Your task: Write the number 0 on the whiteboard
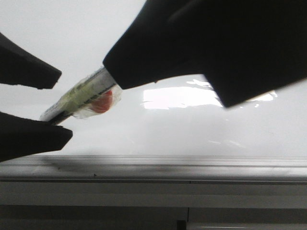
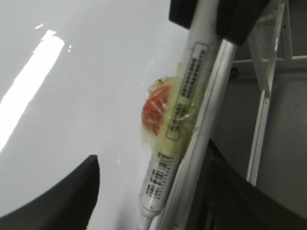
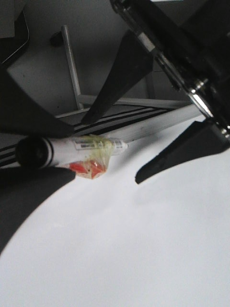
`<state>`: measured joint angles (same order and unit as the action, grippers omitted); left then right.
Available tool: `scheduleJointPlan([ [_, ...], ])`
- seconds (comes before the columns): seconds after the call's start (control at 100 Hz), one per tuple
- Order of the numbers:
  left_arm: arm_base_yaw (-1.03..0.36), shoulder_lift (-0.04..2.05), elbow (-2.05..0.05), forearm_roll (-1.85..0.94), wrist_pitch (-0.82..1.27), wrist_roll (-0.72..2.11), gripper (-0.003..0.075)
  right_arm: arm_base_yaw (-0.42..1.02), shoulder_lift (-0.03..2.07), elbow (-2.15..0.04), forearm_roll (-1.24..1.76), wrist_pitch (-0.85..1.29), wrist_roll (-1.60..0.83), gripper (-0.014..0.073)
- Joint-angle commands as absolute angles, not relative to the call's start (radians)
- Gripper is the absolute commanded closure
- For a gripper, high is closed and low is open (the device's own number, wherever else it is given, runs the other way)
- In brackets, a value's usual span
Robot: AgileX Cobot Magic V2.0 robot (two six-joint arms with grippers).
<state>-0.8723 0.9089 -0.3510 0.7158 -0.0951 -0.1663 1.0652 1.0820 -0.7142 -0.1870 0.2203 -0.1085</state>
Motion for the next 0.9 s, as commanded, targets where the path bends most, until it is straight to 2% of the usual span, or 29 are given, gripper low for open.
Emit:
scheduleJointPlan([
  [0.0,-0.882,0.866,-0.378,0.690,-0.141,-0.180,0.0216,1.062,1.067,-0.749,-0.196,0.155,-0.113,0.0669],
  [0.13,-0.882,0.783,-0.378,0.690,-0.115,-0.180,0.0230,1.062,1.067,-0.749,-0.196,0.155,-0.113,0.0669],
  [0.29,-0.882,0.621,-0.378,0.617,0.018,-0.180,0.0230,1.062,1.073,-0.749,-0.198,0.099,-0.115,0.0668],
  [0.36,-0.882,0.539,-0.378,0.568,0.051,-0.180,0.0267,1.062,1.075,-0.749,-0.235,0.106,-0.115,0.0668],
  [0.41,-0.882,0.482,-0.378,0.556,0.074,-0.180,0.0332,1.062,1.074,-0.749,-0.249,0.135,-0.115,0.0668],
  [0.45,-0.878,0.436,-0.378,0.556,0.099,-0.180,0.0419,1.062,1.072,-0.749,-0.247,0.149,-0.115,0.0668],
  [0.56,-0.868,0.338,-0.378,0.563,0.168,-0.180,0.0741,1.062,1.072,-0.749,-0.242,0.150,-0.108,0.0668],
  [0.89,-0.786,0.257,-0.378,0.562,0.253,-0.265,0.0740,1.042,1.003,-0.749,-0.242,0.152,0.037,0.0667],
])
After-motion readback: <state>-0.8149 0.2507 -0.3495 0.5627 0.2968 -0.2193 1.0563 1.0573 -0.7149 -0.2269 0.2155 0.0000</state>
